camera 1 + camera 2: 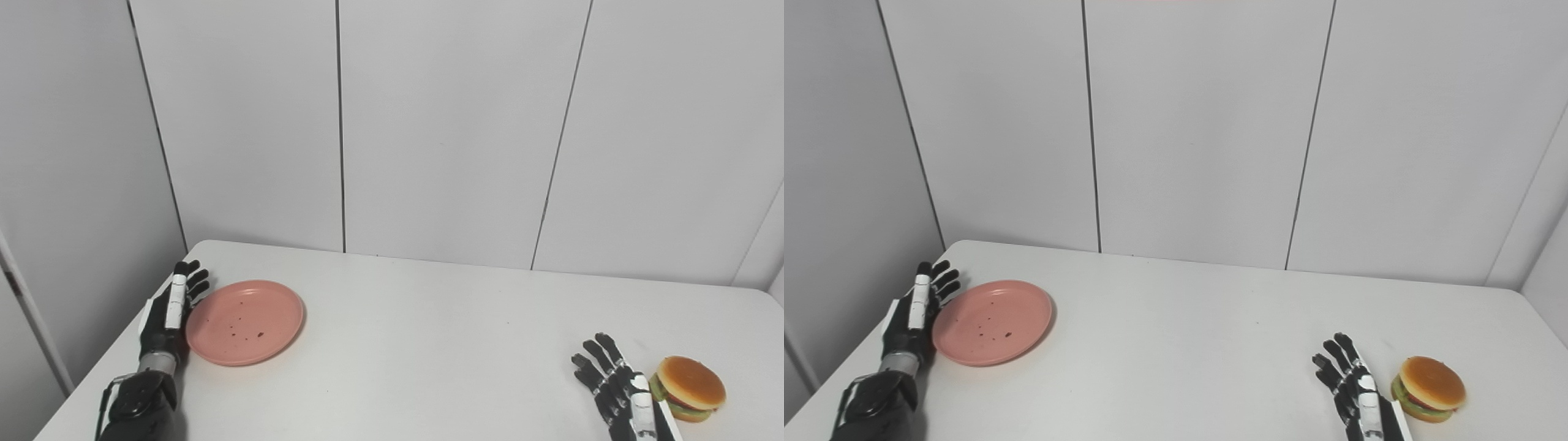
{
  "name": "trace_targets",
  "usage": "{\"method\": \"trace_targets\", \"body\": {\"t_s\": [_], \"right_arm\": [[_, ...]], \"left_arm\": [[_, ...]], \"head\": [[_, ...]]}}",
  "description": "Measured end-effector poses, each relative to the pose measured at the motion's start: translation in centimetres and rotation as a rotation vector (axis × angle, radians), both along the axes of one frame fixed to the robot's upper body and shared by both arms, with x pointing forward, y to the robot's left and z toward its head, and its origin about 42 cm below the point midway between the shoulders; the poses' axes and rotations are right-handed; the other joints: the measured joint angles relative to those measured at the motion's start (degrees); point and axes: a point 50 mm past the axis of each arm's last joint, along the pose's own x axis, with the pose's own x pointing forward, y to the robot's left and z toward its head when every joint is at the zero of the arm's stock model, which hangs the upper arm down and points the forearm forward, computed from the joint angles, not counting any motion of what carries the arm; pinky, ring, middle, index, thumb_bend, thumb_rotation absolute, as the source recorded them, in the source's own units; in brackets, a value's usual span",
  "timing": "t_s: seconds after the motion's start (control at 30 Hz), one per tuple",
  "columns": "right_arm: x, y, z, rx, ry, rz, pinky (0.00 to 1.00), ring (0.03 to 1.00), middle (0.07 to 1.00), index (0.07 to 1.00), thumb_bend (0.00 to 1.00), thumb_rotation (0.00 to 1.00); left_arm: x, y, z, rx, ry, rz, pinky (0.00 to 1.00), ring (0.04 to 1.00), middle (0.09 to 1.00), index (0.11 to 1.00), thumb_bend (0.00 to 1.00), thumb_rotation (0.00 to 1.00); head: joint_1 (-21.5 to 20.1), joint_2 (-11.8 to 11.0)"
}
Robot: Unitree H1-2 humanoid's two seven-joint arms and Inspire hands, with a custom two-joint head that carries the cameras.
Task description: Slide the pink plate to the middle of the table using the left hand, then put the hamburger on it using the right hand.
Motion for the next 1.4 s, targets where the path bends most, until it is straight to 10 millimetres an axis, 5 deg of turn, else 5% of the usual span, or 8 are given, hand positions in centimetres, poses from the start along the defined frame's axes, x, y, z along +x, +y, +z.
{"method": "trace_targets", "body": {"t_s": [1.07,1.4], "right_arm": [[-0.6,0.4,0.1,-0.003,0.0,-0.021,0.89,0.852,0.894,0.909,0.8,1.0],[-0.7,0.5,0.0,-0.004,0.004,-0.022,0.88,0.846,0.89,0.904,0.8,1.0]], "left_arm": [[1.6,-6.9,-0.2,0.015,-0.012,-0.17,0.8,0.874,0.864,0.856,0.98,0.94],[1.3,-10.8,-0.3,0.023,-0.008,-0.256,0.81,0.885,0.872,0.859,0.96,0.94]], "head": [[-1.32,0.97],[-1.76,1.14]]}}
